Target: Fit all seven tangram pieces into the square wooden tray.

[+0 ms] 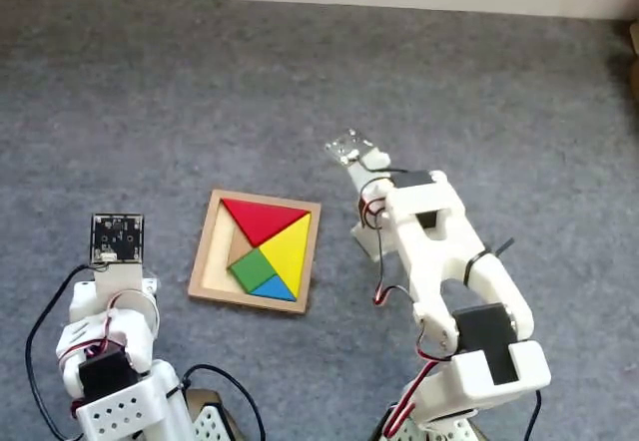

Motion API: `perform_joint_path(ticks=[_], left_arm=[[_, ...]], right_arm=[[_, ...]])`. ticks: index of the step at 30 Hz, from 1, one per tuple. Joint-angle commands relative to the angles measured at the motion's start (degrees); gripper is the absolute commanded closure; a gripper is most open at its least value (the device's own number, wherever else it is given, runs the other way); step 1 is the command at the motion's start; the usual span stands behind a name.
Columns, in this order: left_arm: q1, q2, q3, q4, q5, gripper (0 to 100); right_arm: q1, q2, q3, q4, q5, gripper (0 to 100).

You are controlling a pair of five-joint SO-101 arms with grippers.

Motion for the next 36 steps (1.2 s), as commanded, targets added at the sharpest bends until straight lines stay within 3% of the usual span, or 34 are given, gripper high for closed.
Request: perform_joint_path(ticks=[1,11,23,36], left_arm=[[1.27,-3.21,-0.31,-1.23,-0.26,84],[1.19,-3.21,-0.31,-1.23,-0.26,84],[1.19,-3.21,-0.31,-1.23,-0.26,84],[1.19,-3.21,-0.31,-1.23,-0.26,84]], right_arm=[[-0.92,-0.66,-3.21,0.48,-3.69,78.1],[-5.05,-1.01,-7.96,0.75,-16.53,78.1],[-3.91,0.48,-4.7,-8.48,-17.05,78.1],[0.31,8.75,-4.88,-4.88,-17.05,78.1]])
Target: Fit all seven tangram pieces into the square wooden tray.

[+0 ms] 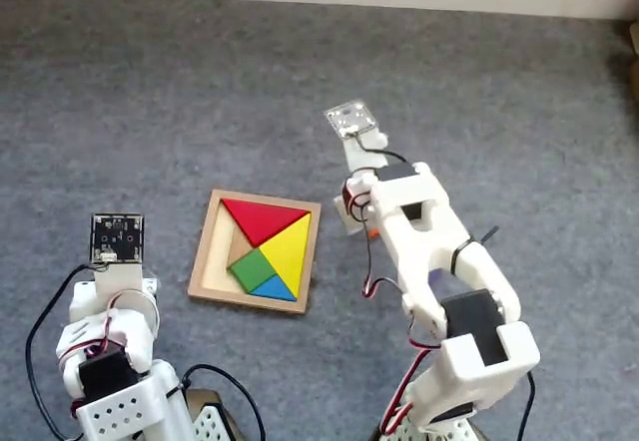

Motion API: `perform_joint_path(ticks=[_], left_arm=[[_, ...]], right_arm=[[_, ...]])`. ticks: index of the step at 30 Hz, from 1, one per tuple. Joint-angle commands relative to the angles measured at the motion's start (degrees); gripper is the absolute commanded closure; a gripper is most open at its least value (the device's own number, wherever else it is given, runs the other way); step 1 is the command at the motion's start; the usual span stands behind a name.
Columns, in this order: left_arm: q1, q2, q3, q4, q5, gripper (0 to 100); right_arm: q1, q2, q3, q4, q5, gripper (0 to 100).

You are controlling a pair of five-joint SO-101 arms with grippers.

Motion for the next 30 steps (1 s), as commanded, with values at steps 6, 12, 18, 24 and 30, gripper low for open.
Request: perform_joint_path(ticks=[6,12,18,24,30], left_arm=[[1.1,-3.21,-0.31,-1.14,-0.26,84],[1.1,-3.21,-0.31,-1.14,-0.26,84],[1.1,-3.21,-0.31,-1.14,-0.26,84],[1.1,-3.21,-0.31,-1.14,-0.26,84],[1.1,-3.21,-0.31,-1.14,-0.26,84]], right_arm=[[4.0,1.19,0.31,3.21,-0.53,78.1],[3.91,1.27,0.4,3.21,-0.53,78.3],[3.82,1.45,0.31,2.95,-0.44,86.8],[3.91,0.13,0.31,3.12,0.97,95.3],[3.65,-16.66,5.05,3.21,4.04,99.3]])
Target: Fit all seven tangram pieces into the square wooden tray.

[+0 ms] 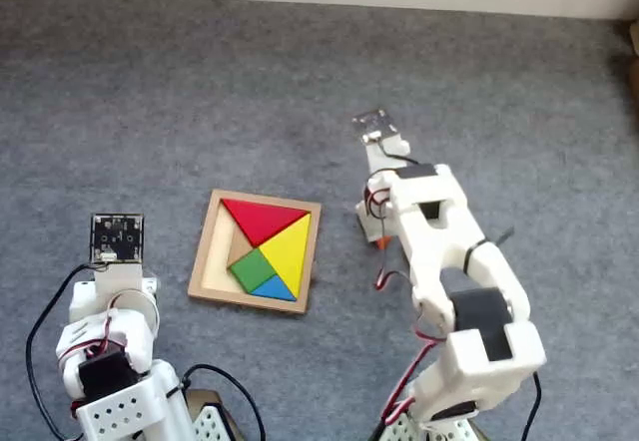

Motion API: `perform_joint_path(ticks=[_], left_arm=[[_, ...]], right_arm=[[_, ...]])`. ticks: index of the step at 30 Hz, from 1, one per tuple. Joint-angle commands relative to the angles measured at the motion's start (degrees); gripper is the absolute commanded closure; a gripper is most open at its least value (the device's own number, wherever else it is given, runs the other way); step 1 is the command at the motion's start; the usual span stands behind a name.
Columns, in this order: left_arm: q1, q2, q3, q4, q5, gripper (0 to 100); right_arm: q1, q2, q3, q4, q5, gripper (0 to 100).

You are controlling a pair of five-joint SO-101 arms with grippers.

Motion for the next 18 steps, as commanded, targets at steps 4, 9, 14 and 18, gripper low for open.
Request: perform_joint_path(ticks=[4,9,14,18], left_arm=[[1.1,-3.21,-0.31,-1.05,-0.26,84],[1.1,-3.21,-0.31,-1.05,-0.26,84],[1.1,-3.21,-0.31,-1.05,-0.26,84],[1.1,-3.21,-0.31,-1.05,-0.26,84]], right_arm=[[-2.24,-25.1,10.86,0.4,0.97,99.3],[-10.95,-38.2,18.77,0.4,0.97,99.3],[-19.03,-44.97,22.9,0.4,1.05,99.3],[-25.8,-45.23,25.1,0.22,0.97,99.3]])
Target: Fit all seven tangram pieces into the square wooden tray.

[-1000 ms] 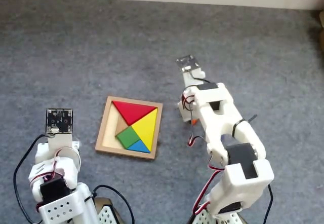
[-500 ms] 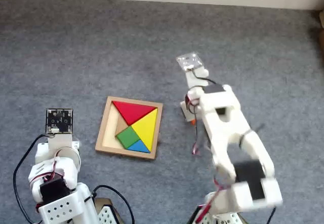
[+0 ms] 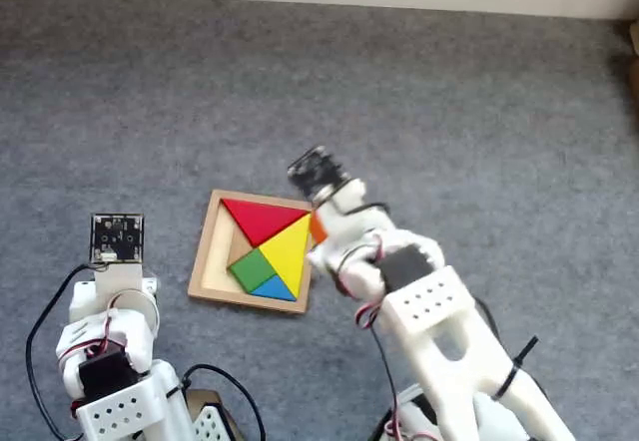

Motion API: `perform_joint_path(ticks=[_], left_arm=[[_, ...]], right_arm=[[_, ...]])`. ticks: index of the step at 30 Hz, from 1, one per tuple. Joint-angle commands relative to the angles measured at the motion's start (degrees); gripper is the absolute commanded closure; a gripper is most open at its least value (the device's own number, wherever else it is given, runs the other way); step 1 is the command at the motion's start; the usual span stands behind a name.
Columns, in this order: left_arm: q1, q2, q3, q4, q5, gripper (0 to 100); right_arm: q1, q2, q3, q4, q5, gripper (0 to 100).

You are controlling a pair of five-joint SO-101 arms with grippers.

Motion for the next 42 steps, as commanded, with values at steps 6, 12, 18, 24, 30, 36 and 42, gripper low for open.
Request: perform_joint_path(ticks=[6,12,18,24,30,36,42], left_arm=[[1.01,-3.21,-0.31,-1.05,-0.26,84],[1.01,-3.21,-0.31,-1.05,-0.26,84],[1.01,-3.21,-0.31,-1.05,-0.26,84],[1.01,-3.21,-0.31,-1.05,-0.26,84],[1.01,-3.21,-0.31,-1.05,-0.26,84],[1.01,-3.21,-0.31,-1.05,-0.26,84],[1.01,-3.21,-0.31,-1.05,-0.26,84]], right_arm=[[-8.84,-2.33,3.65,-4.97,0.62,97.0],[-8.57,-3.03,4.88,-3.21,0.62,77.3],[-8.48,-3.03,4.79,-0.57,0.62,77.3],[-8.57,-2.42,6.29,-0.48,0.62,77.4],[-8.04,-2.33,9.63,-0.66,0.26,77.5],[-2.77,-0.4,9.36,-0.66,-7.3,77.5],[-1.45,11.3,2.15,-1.1,-7.82,78.9]])
